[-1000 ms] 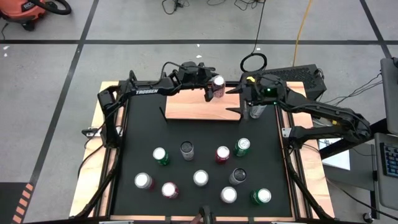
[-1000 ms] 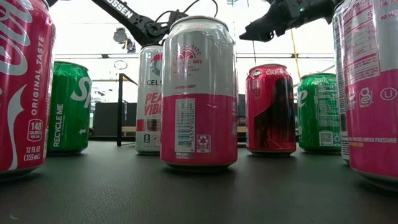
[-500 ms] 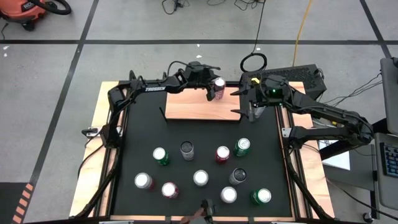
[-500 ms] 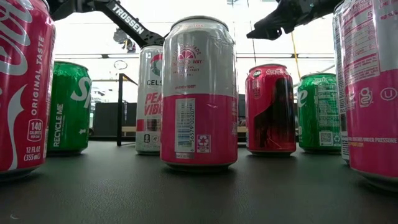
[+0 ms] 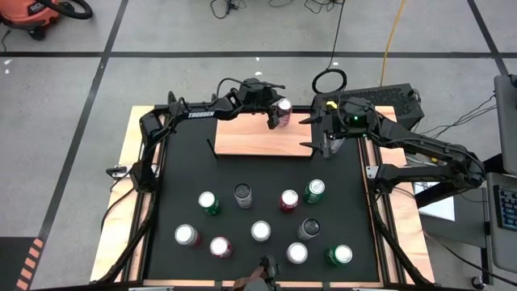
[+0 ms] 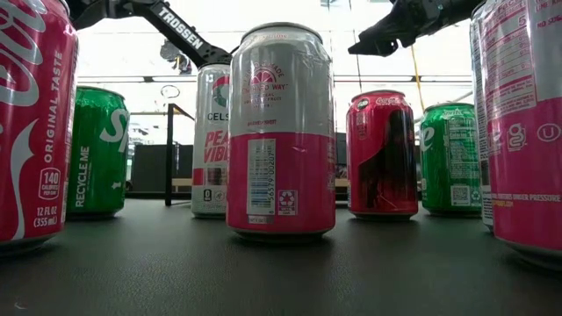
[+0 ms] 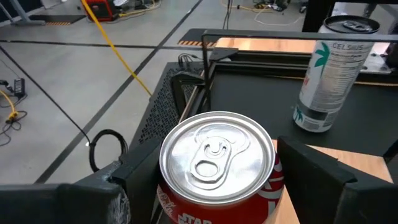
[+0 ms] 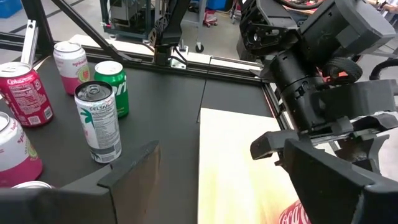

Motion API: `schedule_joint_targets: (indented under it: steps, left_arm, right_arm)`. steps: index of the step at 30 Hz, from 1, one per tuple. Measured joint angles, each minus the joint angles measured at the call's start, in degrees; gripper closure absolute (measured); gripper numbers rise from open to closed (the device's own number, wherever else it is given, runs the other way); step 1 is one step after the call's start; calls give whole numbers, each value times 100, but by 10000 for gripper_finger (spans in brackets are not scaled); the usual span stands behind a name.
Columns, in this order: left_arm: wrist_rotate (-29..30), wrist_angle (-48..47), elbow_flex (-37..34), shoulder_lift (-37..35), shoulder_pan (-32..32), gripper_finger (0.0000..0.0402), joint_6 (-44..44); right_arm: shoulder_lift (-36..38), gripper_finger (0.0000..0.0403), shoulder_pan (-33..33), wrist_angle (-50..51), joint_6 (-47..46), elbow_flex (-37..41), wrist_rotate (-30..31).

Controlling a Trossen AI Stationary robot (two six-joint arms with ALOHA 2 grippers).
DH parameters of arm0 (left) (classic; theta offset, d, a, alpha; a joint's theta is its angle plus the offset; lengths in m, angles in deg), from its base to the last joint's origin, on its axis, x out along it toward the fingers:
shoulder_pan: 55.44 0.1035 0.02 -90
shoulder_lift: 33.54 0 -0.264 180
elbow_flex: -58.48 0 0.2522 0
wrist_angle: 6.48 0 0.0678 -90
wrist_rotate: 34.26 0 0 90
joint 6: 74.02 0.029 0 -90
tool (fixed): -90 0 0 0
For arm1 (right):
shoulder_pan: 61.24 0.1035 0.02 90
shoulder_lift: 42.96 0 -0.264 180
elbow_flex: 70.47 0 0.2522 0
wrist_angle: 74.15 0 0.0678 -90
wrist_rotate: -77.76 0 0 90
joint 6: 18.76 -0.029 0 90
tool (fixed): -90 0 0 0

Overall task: Place canned beverage on shelf
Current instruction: Put the top right white soda can on the shelf

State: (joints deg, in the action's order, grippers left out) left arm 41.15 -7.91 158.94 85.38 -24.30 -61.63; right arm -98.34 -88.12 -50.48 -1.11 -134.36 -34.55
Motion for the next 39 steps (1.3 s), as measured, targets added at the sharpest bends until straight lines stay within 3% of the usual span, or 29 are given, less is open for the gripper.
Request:
schedule_joint_targets:
  steps: [39]
  left_arm:
    - [-33,-613,6,-88,46,123,44]
  right_arm:
    - [-4,85,0,75,-26,0,-6]
